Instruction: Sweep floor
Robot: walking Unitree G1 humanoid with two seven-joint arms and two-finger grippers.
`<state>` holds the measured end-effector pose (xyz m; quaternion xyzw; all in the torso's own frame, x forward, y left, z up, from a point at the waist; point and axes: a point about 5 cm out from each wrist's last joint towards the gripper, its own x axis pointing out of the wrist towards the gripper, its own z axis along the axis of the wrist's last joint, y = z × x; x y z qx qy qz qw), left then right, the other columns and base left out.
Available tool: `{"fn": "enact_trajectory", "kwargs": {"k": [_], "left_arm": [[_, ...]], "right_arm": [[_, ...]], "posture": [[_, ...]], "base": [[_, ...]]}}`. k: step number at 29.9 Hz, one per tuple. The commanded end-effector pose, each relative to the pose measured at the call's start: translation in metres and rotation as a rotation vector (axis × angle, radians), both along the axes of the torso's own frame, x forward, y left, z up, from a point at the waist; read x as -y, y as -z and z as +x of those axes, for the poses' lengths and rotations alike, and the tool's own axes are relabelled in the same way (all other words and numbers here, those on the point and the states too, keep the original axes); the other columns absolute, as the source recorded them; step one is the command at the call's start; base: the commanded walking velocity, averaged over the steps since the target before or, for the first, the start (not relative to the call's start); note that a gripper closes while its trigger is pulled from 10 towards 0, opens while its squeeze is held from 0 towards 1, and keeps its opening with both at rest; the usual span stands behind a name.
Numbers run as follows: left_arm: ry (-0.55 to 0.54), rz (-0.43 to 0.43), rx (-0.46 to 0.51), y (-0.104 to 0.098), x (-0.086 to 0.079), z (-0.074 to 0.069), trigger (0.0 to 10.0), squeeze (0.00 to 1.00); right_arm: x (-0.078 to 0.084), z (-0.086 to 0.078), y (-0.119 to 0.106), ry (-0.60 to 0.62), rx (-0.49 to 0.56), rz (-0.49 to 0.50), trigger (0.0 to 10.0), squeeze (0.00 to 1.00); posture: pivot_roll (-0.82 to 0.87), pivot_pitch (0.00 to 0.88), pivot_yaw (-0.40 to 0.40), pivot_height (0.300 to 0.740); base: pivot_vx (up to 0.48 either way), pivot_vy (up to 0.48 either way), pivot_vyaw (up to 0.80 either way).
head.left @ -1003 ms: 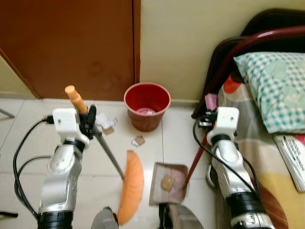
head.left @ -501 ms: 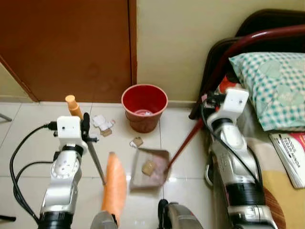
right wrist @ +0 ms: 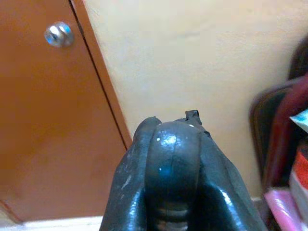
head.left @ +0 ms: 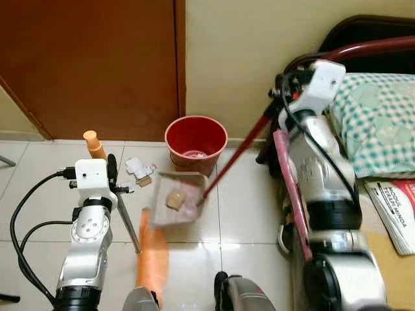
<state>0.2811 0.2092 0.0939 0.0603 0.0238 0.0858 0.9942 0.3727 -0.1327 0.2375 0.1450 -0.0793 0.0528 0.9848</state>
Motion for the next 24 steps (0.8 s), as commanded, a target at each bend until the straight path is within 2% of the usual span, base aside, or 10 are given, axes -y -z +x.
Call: {"fn": "enact_trajectory", "kwargs": {"k": [1, 2, 4, 5, 10, 14, 15, 18, 19, 24], "left_arm": [[-0.039, 0.069, -0.099, 0.018, -0.008, -0.008, 10.0, 0.0], [-0.037, 0.064, -0.098, 0.018, -0.007, -0.007, 10.0, 0.0], [-0.034, 0.062, -0.096, 0.018, -0.004, -0.007, 10.0, 0.0], [-0.034, 0.062, -0.096, 0.018, -0.004, -0.007, 10.0, 0.0], [-0.038, 0.052, -0.092, 0.018, -0.004, -0.008, 10.0, 0.0], [-0.041, 0.044, -0.095, 0.019, -0.003, -0.009, 10.0, 0.0], [-0.041, 0.044, -0.095, 0.019, -0.003, -0.009, 10.0, 0.0], [-0.035, 0.037, -0.092, 0.019, 0.0, -0.008, 10.0, 0.0], [-0.031, 0.034, -0.09, 0.019, 0.001, -0.008, 10.0, 0.0], [-0.027, 0.032, -0.088, 0.018, 0.002, -0.007, 10.0, 0.0]], "right_arm": [[-0.002, 0.002, -0.029, -0.024, 0.11, 0.037, 10.0, 0.0], [-0.003, 0.003, -0.032, -0.028, 0.118, 0.038, 10.0, 0.0], [-0.01, 0.01, -0.056, -0.054, 0.203, 0.012, 10.0, 0.0], [-0.01, 0.01, -0.056, -0.054, 0.203, 0.012, 10.0, 0.0], [-0.022, 0.01, -0.1, -0.088, 0.408, -0.077, 10.0, 0.0], [-0.029, 0.005, -0.127, -0.056, 0.589, -0.221, 10.0, 0.0], [-0.029, 0.005, -0.127, -0.056, 0.589, -0.221, 10.0, 0.0], [-0.037, 0.002, -0.131, -0.059, 0.668, -0.33, 10.0, 0.0], [-0.044, -0.001, -0.127, -0.075, 0.709, -0.402, 10.0, 0.0], [-0.062, -0.007, -0.113, -0.109, 0.786, -0.554, 10.0, 0.0]], "posture": [[-0.03, 0.121, -0.061, 0.74], [-0.03, 0.121, -0.061, 0.74], [-0.03, 0.122, -0.067, 0.74], [-0.03, 0.122, -0.067, 0.74], [-0.02, 0.123, -0.072, 0.74], [-0.01, 0.124, -0.074, 0.74], [-0.01, 0.124, -0.074, 0.74], [-0.01, 0.125, -0.074, 0.74], [-0.01, 0.125, -0.074, 0.74], [-0.01, 0.124, -0.073, 0.74]], "base": [[0.0, 0.0, 0.0], [0.0, 0.0, 0.0], [0.0, 0.0, 0.0], [0.0, 0.0, 0.0], [0.0, 0.0, 0.0], [0.0, 0.0, 0.0], [0.0, 0.0, 0.0], [0.0, 0.0, 0.0], [0.0, 0.0, 0.0], [0.0, 0.0, 0.0]]}}
